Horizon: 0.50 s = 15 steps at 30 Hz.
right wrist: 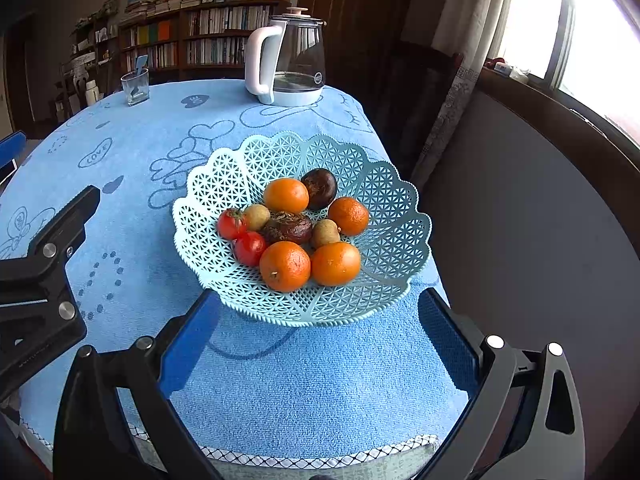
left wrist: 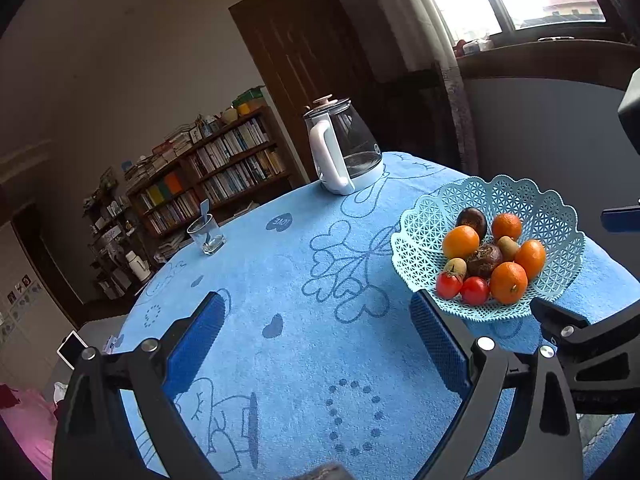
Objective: Organize fruits
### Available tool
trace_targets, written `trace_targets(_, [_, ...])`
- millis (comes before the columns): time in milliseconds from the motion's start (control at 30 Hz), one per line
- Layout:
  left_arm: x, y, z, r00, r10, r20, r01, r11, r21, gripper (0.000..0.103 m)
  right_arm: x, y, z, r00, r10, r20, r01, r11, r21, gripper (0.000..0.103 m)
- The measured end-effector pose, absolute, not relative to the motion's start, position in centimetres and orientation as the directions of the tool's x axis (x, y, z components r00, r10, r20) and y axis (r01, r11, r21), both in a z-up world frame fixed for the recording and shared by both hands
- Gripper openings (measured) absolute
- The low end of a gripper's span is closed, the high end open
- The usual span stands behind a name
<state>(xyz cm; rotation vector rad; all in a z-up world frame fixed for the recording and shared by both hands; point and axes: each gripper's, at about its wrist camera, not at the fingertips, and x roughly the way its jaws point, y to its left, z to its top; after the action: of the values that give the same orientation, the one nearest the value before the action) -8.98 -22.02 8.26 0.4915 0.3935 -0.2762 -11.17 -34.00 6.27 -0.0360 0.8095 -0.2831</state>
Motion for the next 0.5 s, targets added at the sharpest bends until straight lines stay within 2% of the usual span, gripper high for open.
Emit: trace_targets(500, [-8.98,-21.81,8.29,0.879,-0.184,-0.440,0.368,0.847,0.382,0.093,-11.08,-33.94,6.05,0.650,-0.266,-0.712,0.238,0.961,-0.141,0.100])
